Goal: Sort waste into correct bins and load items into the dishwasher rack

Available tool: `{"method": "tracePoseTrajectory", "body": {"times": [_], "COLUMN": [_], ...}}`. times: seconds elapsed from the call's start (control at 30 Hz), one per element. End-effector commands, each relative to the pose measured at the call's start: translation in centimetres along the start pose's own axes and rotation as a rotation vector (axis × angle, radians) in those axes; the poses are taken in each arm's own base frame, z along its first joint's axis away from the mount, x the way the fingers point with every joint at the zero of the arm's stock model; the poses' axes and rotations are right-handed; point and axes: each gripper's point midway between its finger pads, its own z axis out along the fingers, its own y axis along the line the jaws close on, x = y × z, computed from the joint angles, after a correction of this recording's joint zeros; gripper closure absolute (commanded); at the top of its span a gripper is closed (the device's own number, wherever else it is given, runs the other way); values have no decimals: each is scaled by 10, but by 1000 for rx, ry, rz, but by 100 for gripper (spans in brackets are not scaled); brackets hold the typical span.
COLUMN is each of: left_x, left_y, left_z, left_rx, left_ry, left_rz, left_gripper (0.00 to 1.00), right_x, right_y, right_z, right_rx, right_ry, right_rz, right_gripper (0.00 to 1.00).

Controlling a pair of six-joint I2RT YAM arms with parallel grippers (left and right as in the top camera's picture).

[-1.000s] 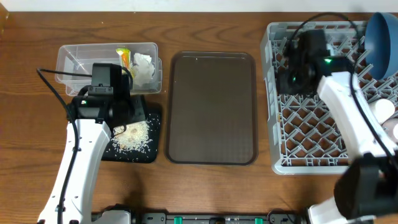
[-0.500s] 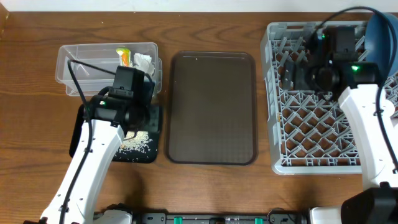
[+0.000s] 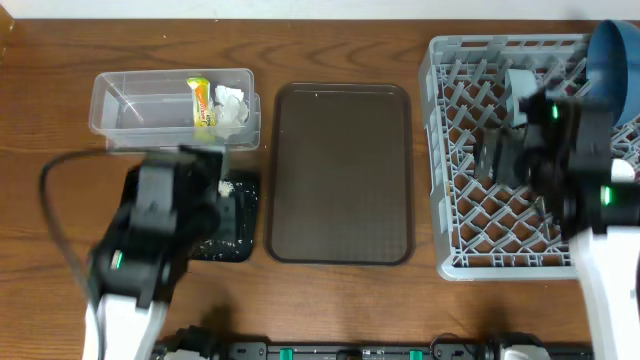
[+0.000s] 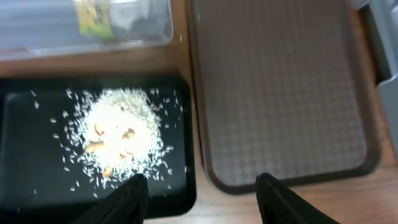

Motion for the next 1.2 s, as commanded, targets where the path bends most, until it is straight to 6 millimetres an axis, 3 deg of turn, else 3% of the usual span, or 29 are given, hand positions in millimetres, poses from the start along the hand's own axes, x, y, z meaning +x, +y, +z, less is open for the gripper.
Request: {"method": "tracePoseTrajectory", "body": {"times": [0.0,0.13,0.3,0.6,0.83,1.17], "left_x": [17,19,18,18,18,18], "left_y": [4,2,2,2,2,2], "left_z": [-7,-20,-26,-25,-25,-25], "left_rx": [-9,2,5,4,4,4], "left_ry": [-57,-134,-166,-160,-160,-160], "left_rz": [-21,-11,-7,-8,-8,-8], "left_gripper": [41,41,41,40,41,40], "right_x": [30,58,76,114,124,124], "right_y": [0,-6,-6,-11,-12,-16], "right_z": [-12,-27,-37,-37,-37,-42], "right_rx": [-5,8,-2,14,19,37], "right_ry": [-44,-110,-154,-13,28,-8], "right_rz": [-5,-6,-9,-3,-1,-19], "right_gripper": [1,1,1,1,1,1]}}
